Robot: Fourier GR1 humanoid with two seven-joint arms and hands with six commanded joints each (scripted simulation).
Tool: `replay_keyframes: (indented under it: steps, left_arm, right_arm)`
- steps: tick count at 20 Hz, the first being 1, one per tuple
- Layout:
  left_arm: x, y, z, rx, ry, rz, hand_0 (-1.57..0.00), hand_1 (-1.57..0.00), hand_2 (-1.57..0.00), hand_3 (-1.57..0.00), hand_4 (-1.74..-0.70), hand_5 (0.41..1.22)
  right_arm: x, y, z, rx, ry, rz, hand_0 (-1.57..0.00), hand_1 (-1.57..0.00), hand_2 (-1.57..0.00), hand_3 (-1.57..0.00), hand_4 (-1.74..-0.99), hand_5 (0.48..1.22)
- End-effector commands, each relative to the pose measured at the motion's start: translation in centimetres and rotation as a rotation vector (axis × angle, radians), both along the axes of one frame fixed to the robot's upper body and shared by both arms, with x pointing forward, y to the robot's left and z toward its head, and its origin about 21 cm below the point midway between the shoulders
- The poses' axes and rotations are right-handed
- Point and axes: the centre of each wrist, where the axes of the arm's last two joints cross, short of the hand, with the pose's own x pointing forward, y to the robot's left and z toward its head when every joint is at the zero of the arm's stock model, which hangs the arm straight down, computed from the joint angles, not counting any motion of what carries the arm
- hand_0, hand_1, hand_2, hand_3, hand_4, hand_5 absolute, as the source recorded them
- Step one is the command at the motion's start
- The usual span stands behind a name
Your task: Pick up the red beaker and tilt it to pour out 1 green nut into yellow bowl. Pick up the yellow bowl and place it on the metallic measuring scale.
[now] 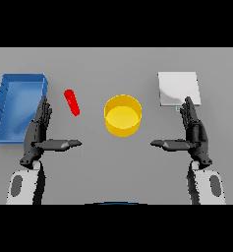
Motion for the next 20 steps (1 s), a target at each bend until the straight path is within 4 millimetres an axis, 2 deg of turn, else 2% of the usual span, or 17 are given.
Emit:
replay_keyframes:
  steps: [1, 6, 8, 10, 13, 17, 20]
  left_arm:
    - [0.0, 0.1, 0.0, 0.0, 0.0, 0.002, 0.0, 0.0, 0.0, 0.0, -1.15, 0.599]
    - [0.0, 1.1, 0.1, 0.003, -0.003, 0.006, 0.0, 0.0, 0.0, 0.0, -1.15, 0.599]
    - [-1.4, 1.5, 0.9, 0.104, -0.036, -0.039, 0.0, 0.0, 0.0, 0.0, -1.16, 0.599]
    - [-2.1, 1.4, 1.4, 0.141, -0.022, -0.058, 0.0, 0.0, 0.0, 0.0, -1.16, 0.599]
    - [-2.3, 1.4, 2.0, 0.168, -0.011, -0.074, 0.0, 0.0, 0.0, 0.0, -1.16, 0.602]
    - [-1.7, 1.1, 1.2, 0.203, 0.006, -0.089, 0.0, 0.0, 0.0, 0.0, -1.16, 0.604]
    - [0.1, -0.1, -0.1, 0.21, 0.016, -0.115, 0.0, 0.0, 0.0, 0.0, -1.21, 0.615]
  right_arm:
    - [0.0, 0.1, 0.0, 0.001, 0.0, 0.0, 0.0, 0.0, 0.0, 0.0, -1.167, 0.599]
    - [0.2, 0.8, -0.1, -0.001, 0.001, 0.001, 0.0, 0.0, 0.0, 0.0, -1.167, 0.599]
    - [-1.7, 1.0, 0.3, -0.243, -0.125, 0.006, 0.0, 0.0, 0.0, 0.0, -1.163, 0.595]
    - [-2.4, 1.4, 0.7, -0.325, -0.131, 0.003, 0.0, 0.0, 0.0, 0.0, -1.16, 0.591]
    - [-2.7, 1.7, 0.8, -0.344, -0.118, -0.001, 0.0, 0.0, 0.0, 0.0, -1.173, 0.593]
    - [-2.8, 1.4, 0.9, -0.301, -0.111, 0.014, 0.0, 0.0, 0.0, 0.0, -1.212, 0.607]
    - [-2.6, 1.5, 1.0, -0.309, -0.114, 0.02, 0.0, 0.0, 0.0, 0.0, -1.236, 0.623]
